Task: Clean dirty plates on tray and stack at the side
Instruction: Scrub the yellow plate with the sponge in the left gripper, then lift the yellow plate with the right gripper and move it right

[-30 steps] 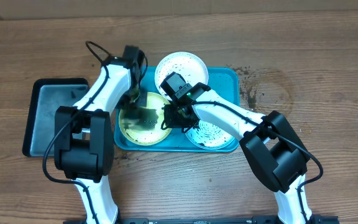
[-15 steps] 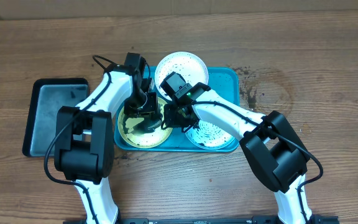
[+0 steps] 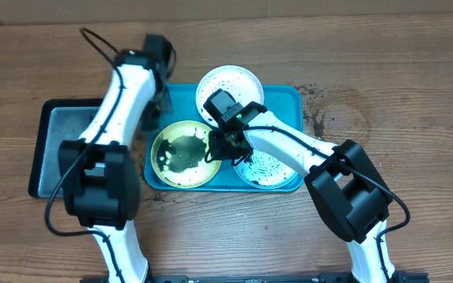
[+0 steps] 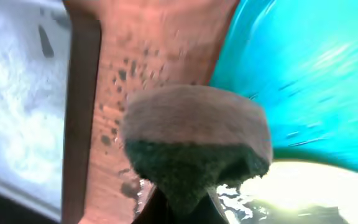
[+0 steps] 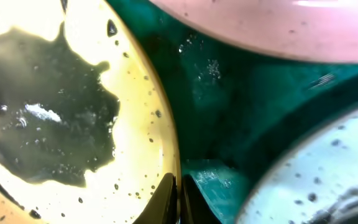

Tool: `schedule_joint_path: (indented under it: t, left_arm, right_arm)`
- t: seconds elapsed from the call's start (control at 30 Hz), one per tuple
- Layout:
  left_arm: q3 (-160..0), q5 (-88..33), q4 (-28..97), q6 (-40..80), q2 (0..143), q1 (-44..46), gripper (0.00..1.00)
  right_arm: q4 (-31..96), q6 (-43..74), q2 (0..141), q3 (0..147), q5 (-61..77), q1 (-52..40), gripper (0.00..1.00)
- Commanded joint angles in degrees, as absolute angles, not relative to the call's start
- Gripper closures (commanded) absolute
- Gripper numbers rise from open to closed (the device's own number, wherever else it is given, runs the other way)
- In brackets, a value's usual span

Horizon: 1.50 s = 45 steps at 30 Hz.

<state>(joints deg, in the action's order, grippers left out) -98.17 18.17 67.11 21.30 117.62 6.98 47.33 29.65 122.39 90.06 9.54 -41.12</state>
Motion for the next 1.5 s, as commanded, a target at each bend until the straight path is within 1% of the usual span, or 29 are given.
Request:
schedule_joint_path:
  t: [0.0, 0.07, 0.13, 0.23, 0.33, 0.53, 0.57, 0.7, 0.8, 0.93, 1.03, 1.17, 1.37, 1.43, 1.47]
  left_arm:
    - [-102.63, 5.78, 66.67, 22.94, 110.39, 1.23, 0.96]
    - [-102.63, 3.11, 67.05, 22.94, 107.55, -2.81, 0.96]
    - [-102.61, 3.07, 68.82, 22.98, 105.08, -8.16, 0.96]
    - [-102.61, 1.69, 71.83, 22.98, 104.18, -15.25, 0.96]
    - [-102.41, -0.12, 73.54, 23.03, 104.36, -19.97, 0.96]
    - [-102.41, -2.02, 73.49, 23.38, 104.36, -22.59, 0.96]
    - [-102.39, -2.22, 73.49, 23.38, 104.36, -22.59, 0.96]
    - [-102.39, -2.81, 74.00, 23.33, 104.36, -22.48, 0.96]
    - [-102.39, -2.81, 74.17, 23.33, 104.36, -22.48, 0.96]
    - [-102.39, -2.85, 74.61, 23.38, 104.36, -22.48, 0.96]
    - [-102.39, -2.87, 74.78, 23.38, 104.36, -22.48, 0.96]
    - [-102.39, -2.87, 74.76, 23.38, 104.36, -22.46, 0.96]
    - [-102.39, -2.85, 74.52, 23.38, 104.36, -22.41, 0.96]
    - [-102.39, -2.85, 74.54, 23.38, 104.36, -22.44, 0.96]
    - [-102.39, -2.85, 74.56, 23.35, 104.36, -22.44, 0.96]
  right_arm:
    - [49.28, 22.96, 122.21, 95.44, 8.86, -41.15, 0.96]
    - [50.87, 22.04, 121.82, 98.15, 6.42, -41.15, 0.96]
    - [54.08, 21.67, 121.49, 102.98, -0.54, -41.15, 0.96]
    - [58.30, 14.55, 121.49, 111.18, -11.22, -41.41, 0.96]
    - [60.27, 9.76, 121.49, 117.16, -25.78, -42.94, 0.96]
    - [59.61, 1.15, 121.49, 119.66, -45.32, -48.31, 0.96]
    - [58.92, -2.09, 121.49, 119.66, -48.36, -50.02, 0.96]
    - [55.81, -8.25, 121.49, 119.66, -55.00, -54.26, 0.96]
    - [55.42, -14.11, 121.49, 119.66, -56.03, -56.80, 0.96]
    - [54.52, -16.12, 121.49, 119.66, -60.36, -58.92, 0.96]
    - [53.84, -20.23, 121.49, 119.66, -60.77, -59.31, 0.96]
    - [52.73, -21.08, 121.49, 119.66, -63.64, -59.31, 0.96]
    - [52.71, -21.50, 121.49, 119.66, -63.61, -59.29, 0.96]
    - [53.52, -20.91, 121.51, 119.66, -57.74, -59.11, 0.96]
    - [55.20, -21.12, 121.51, 119.63, -48.12, -58.61, 0.96]
